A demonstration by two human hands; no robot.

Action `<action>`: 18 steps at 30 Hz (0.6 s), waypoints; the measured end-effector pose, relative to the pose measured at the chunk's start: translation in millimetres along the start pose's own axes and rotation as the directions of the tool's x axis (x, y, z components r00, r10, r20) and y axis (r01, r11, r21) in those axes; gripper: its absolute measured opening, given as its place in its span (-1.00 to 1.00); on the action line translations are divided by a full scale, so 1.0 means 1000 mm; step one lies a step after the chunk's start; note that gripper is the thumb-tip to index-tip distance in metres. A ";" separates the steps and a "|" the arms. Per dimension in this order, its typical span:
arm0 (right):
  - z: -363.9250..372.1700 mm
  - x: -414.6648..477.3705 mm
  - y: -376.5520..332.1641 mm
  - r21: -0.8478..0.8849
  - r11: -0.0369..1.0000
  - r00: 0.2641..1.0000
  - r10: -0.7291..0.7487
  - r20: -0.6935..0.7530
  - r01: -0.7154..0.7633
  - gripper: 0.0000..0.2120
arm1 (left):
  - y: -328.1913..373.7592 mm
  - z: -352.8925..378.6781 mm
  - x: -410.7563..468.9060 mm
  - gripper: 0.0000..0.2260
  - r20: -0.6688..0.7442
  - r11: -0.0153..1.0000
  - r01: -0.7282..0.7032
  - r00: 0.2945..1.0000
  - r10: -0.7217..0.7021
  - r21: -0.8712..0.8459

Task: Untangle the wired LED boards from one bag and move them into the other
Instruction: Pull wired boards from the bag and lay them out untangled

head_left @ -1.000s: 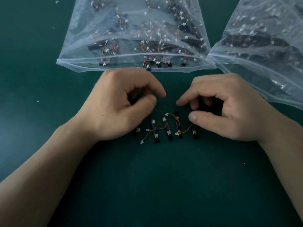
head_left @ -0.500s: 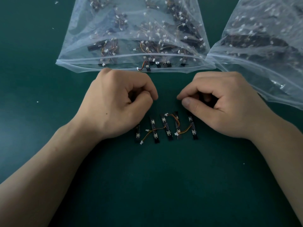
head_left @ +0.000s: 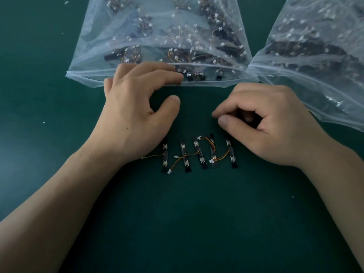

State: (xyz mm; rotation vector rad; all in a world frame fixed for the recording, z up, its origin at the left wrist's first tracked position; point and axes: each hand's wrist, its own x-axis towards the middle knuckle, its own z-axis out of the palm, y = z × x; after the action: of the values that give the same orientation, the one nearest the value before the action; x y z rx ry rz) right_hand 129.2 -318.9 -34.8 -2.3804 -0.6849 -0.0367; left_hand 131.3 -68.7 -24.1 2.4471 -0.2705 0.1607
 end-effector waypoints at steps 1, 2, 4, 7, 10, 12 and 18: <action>0.000 0.000 0.000 -0.001 1.000 1.000 0.002 0.001 -0.002 -0.87 | -0.001 0.000 0.000 -0.66 0.003 1.000 0.006 1.000 -0.006 0.015; 0.000 0.000 -0.001 -0.001 1.000 1.000 0.001 -0.001 -0.001 -0.87 | -0.001 0.001 0.000 -0.66 0.006 0.999 0.011 1.000 -0.011 0.031; -0.001 0.001 -0.003 0.002 1.000 1.000 -0.007 -0.009 0.007 -0.86 | -0.002 0.002 0.000 -0.63 0.023 0.997 0.011 1.000 -0.012 0.071; 0.000 0.005 -0.005 -0.039 0.999 1.000 0.018 0.005 -0.018 -0.72 | -0.003 0.003 0.000 -0.58 0.070 0.988 -0.008 0.998 -0.003 0.155; 0.004 0.015 -0.009 -0.153 0.987 0.997 0.063 0.049 -0.055 -0.49 | -0.004 0.003 0.001 -0.55 0.087 0.986 -0.015 0.996 0.001 0.165; 0.005 0.026 -0.013 -0.198 0.979 0.994 0.070 0.084 -0.052 -0.39 | -0.004 0.001 0.001 -0.55 0.092 0.986 -0.017 0.996 0.002 0.163; 0.007 0.053 -0.017 -0.287 0.958 0.990 0.027 0.141 0.014 -0.43 | -0.004 0.001 0.001 -0.55 0.120 0.985 -0.065 0.992 0.046 0.158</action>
State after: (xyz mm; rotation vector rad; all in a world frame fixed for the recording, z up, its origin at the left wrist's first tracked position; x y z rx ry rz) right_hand 165.3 -278.9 -20.5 -2.6851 -0.7845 0.0409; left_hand 133.3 -66.0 -26.8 2.6158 -0.3914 0.0667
